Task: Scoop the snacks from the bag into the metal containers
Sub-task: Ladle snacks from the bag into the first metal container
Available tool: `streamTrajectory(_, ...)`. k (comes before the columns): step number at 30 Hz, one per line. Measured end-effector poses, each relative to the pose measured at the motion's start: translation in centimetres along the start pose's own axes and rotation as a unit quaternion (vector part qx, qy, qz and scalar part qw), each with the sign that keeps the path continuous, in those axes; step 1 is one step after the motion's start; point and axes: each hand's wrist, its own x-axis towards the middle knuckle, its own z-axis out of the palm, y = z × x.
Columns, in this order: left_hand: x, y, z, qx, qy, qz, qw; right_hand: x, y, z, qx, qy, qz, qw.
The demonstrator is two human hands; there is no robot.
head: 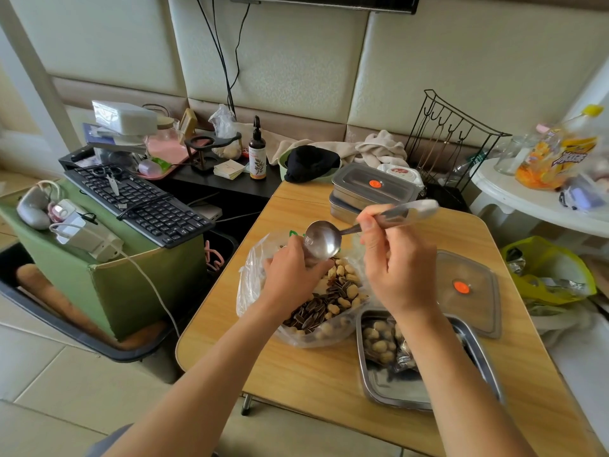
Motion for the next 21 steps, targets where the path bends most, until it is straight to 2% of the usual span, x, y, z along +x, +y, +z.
streamTrajectory(4, -0.1, 0.0, -0.6, -0.019, 0.01, -0.004, 1.0, 0.1, 1.4, -0.9, 0.002, 0.027, 0.095, 0.995)
streamTrajectory(7, -0.3, 0.0, -1.5, -0.041, 0.042, -0.008, 0.998, -0.3, 2.5, -1.3, 0.002, -0.025, 0.128, 0.991)
streamTrajectory(13, -0.1, -0.6, -3.1, -0.064, 0.101, -0.028, 0.992, -0.8, 1.7, -0.5, 0.01, -0.119, 0.081, 0.99)
streamTrajectory(18, -0.5, -0.9, -3.8, -0.069, 0.099, -0.036, 0.992, -1.3, 0.5, 0.9, 0.045, -0.211, 0.054, 0.975)
streamTrajectory(21, -0.8, -1.1, -4.0, -0.053, 0.096, -0.041, 0.993, -1.4, -0.5, 1.4, 0.051, -0.217, 0.042, 0.974)
